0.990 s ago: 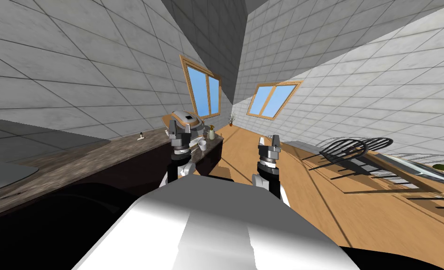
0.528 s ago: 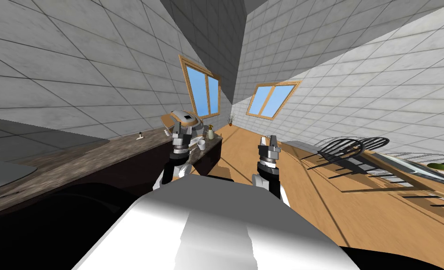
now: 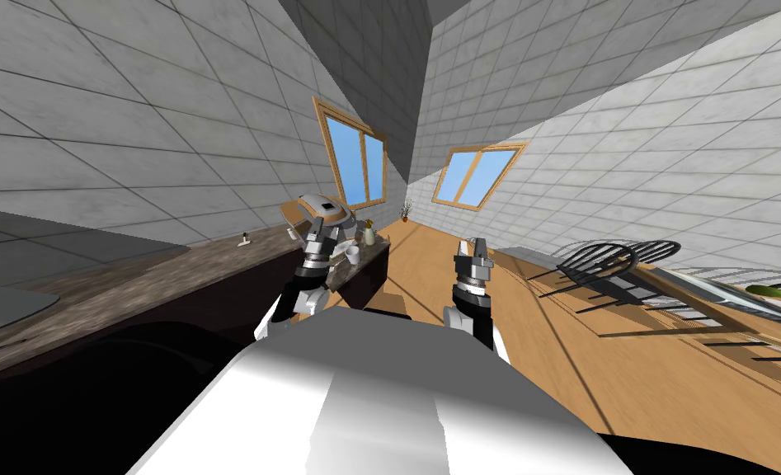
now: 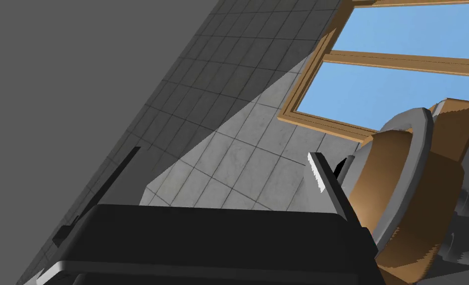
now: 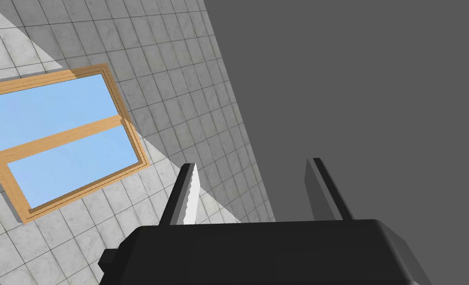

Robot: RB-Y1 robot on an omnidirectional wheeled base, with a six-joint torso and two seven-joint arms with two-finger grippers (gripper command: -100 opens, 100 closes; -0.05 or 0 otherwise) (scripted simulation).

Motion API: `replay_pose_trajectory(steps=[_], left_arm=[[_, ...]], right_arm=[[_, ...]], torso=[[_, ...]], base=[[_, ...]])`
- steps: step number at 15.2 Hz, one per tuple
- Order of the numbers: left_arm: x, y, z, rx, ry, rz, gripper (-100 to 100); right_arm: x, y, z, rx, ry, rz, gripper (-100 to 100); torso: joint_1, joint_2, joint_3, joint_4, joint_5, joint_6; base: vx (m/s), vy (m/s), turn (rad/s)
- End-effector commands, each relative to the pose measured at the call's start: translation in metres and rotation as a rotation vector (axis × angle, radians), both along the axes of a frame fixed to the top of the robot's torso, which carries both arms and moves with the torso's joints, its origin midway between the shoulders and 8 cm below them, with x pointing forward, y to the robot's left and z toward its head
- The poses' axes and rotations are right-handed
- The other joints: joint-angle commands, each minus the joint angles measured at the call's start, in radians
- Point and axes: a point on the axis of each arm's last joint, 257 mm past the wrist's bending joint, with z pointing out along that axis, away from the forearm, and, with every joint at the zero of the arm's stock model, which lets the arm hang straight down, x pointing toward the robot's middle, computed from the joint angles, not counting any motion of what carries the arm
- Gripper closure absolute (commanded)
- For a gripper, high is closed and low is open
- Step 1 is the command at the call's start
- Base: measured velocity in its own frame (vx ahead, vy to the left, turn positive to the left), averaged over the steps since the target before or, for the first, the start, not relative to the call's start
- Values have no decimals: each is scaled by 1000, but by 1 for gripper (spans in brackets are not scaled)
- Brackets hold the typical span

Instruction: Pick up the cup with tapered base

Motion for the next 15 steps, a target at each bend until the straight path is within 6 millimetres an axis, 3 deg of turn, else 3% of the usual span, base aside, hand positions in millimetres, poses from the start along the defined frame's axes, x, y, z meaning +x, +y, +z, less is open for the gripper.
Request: replay_pose_trajectory(steps=[1, 15], left_arm=[[6, 5, -11, -5, 56, -4, -100], [28, 45, -76, -64, 382, -21, -100]], right_arm=[[0, 0, 0, 0, 0, 0, 0], [0, 0, 0, 0, 0, 0, 0]], torso=[[0, 0, 0, 0, 0, 0], [0, -1, 0, 0, 0, 0]], base=[[6, -17, -9], [12, -17, -10]])
